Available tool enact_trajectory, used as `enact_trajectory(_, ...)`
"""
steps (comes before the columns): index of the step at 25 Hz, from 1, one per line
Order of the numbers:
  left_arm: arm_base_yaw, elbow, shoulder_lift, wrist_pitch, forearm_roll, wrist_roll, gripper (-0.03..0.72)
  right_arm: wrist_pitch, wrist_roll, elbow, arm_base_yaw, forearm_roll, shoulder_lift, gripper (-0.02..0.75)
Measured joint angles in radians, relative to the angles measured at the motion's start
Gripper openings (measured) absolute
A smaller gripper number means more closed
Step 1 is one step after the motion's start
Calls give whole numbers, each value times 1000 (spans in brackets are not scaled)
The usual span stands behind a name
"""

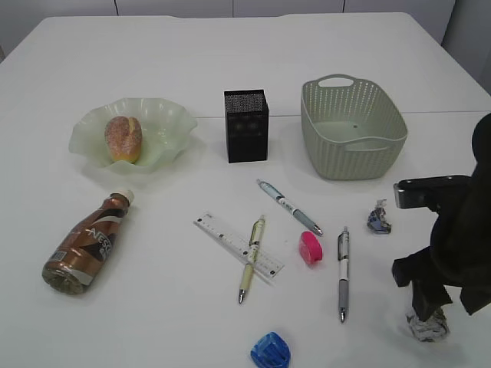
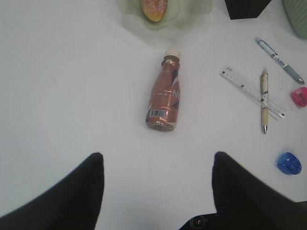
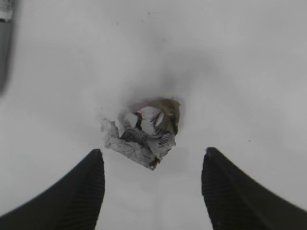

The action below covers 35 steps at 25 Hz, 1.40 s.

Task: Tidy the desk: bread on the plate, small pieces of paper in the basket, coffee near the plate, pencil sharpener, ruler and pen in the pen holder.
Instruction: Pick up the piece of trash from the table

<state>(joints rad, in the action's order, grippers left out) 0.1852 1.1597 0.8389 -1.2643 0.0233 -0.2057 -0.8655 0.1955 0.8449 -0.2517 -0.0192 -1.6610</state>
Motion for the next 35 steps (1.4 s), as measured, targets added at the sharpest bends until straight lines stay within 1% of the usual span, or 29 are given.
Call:
enact_trajectory(7,0,0,0,0,0,0,506,11,-4,0,0,40,-55,498)
enact_trajectory(14,0,0,0,0,0,0,506,40,-4,2,0,41,-68,499)
enact_trajectory(35,0,0,0,0,0,0,506,49,-7,4,0,29,-121,499)
